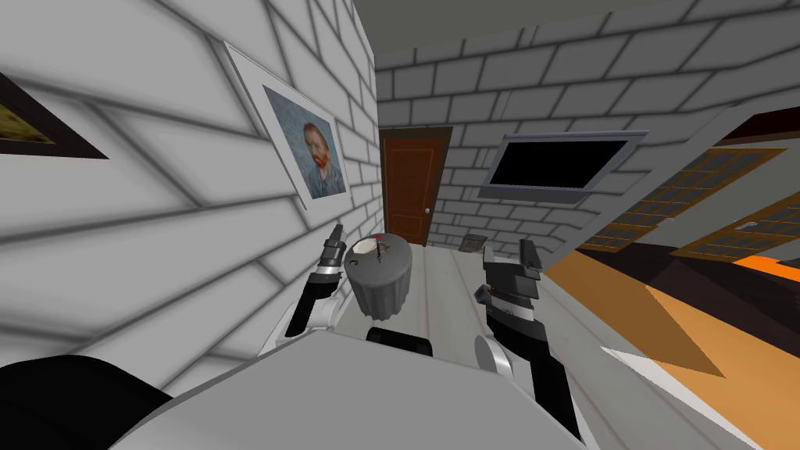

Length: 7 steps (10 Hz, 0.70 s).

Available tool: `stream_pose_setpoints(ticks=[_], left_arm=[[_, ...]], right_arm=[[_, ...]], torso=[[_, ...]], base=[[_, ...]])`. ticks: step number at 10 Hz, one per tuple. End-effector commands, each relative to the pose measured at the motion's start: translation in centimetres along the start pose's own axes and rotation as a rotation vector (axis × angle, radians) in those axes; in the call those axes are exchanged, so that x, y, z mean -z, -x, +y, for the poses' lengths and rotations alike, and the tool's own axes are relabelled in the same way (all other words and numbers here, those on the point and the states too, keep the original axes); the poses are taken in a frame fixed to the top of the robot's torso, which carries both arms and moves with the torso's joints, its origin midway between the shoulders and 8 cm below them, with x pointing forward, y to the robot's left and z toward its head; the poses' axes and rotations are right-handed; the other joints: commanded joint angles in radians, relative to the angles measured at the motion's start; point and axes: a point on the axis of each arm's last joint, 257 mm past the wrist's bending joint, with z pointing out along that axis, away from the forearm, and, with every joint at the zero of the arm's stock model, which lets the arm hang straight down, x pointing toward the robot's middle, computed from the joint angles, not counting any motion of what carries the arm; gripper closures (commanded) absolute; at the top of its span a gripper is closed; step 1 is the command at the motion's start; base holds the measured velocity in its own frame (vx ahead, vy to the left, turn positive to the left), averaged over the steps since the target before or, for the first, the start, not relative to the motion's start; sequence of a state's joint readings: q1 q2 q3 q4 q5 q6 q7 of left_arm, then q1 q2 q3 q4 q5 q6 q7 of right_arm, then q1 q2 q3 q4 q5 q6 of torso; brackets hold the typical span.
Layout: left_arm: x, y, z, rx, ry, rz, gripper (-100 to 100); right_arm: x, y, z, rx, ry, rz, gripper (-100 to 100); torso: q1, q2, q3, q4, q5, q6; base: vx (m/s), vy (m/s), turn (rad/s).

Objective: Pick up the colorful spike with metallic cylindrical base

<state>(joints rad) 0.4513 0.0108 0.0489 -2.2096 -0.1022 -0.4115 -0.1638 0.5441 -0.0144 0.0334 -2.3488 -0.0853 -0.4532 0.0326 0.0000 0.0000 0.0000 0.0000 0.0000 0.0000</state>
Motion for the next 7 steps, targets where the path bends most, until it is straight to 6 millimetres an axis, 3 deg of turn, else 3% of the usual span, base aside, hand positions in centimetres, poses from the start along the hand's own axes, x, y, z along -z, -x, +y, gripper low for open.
stream_pose_setpoints(ticks=[1,4,7], left_arm=[[0.1,-0.4,0.6,-0.024,0.005,0.027,-100],[0.4,-1.3,2.9,-0.098,0.035,0.095,-100],[1.1,-2.1,6.6,-0.198,0.087,0.168,-100]], right_arm=[[0.0,0.0,0.0,0.000,0.000,0.000,0],[0.0,0.0,0.0,0.000,0.000,0.000,0],[0.0,0.0,0.0,0.000,0.000,0.000,0]], torso=[[0.000,0.000,0.000,0.000,0.000,0.000],[-0.002,0.001,0.001,0.000,0.000,0.000],[-0.003,0.002,0.001,0.000,-0.001,0.000]], base=[[-0.009,-0.011,0.001],[-0.023,-0.043,0.005],[-0.032,-0.058,-0.008]])
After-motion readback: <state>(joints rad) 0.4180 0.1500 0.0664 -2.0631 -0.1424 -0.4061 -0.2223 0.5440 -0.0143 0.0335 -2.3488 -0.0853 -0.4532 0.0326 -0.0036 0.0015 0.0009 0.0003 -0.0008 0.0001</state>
